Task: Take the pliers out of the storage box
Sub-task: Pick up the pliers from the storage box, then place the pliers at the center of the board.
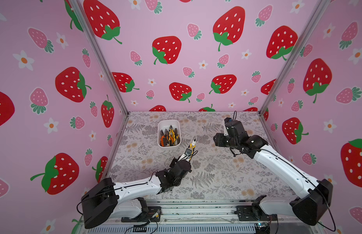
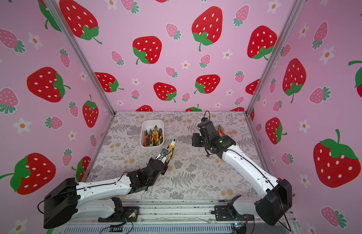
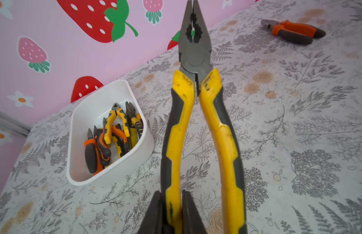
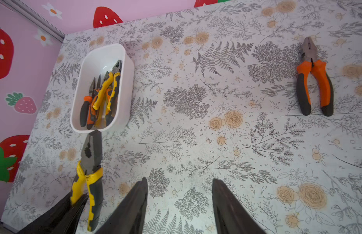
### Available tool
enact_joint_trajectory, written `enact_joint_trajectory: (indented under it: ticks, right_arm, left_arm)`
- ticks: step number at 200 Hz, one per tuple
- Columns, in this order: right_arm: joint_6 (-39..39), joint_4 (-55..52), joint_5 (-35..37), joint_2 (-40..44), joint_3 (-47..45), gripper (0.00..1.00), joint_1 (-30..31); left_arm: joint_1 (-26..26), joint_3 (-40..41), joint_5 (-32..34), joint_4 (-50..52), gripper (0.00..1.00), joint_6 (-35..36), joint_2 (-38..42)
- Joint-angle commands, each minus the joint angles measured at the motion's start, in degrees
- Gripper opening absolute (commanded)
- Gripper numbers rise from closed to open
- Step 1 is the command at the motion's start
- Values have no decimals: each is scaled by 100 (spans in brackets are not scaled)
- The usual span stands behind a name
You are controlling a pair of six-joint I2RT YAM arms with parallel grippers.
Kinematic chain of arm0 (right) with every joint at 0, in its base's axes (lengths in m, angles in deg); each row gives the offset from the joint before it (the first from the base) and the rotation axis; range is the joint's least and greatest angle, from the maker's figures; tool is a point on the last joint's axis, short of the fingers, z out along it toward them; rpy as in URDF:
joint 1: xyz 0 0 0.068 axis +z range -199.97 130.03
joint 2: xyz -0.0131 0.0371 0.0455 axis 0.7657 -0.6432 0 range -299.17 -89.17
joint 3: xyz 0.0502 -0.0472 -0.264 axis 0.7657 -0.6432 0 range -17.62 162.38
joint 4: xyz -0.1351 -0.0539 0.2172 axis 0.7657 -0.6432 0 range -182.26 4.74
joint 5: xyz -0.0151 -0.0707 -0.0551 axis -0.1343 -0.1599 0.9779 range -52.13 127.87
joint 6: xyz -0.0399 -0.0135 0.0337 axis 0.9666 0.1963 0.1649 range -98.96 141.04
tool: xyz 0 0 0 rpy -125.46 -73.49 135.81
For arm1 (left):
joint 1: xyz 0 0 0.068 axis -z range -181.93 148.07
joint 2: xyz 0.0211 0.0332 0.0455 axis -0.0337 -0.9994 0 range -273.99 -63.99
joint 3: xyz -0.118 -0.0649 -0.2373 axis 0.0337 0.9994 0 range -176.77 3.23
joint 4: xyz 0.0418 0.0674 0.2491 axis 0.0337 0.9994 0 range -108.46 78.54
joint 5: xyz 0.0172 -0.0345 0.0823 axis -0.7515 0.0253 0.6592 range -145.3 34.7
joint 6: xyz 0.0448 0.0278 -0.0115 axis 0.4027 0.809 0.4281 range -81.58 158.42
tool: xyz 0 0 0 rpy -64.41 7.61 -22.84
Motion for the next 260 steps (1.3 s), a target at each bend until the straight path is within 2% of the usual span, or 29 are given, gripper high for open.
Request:
enact_joint_trajectory:
  ticks: [1,32,67,95,171,260]
  right_arm:
    - [-157,-854,209,-382,680,56,111]
    - [-236,-1232,414,-1113,1623,57,484]
    - [-642,-1568,366,-1884,2396,60,675]
    - [-995,-1650,207,-2148,2652,61,769]
    - [-1994,-1647,-145,-2084,2378,62,784]
    - [-2587,-1274,-269,-1816,1572,60,842]
  left_arm:
    - [256,44,588,-1153,0,363,88]
    - [374,169,129,-1256,0,563,140]
    - [469,231,317,-1445,0,648,85]
    - [572,177,546,-1515,0,701,-47]
    - [978,-283,1671,-1849,0,1153,-897]
    - [972,-269,1763,-1849,0,1111,-871]
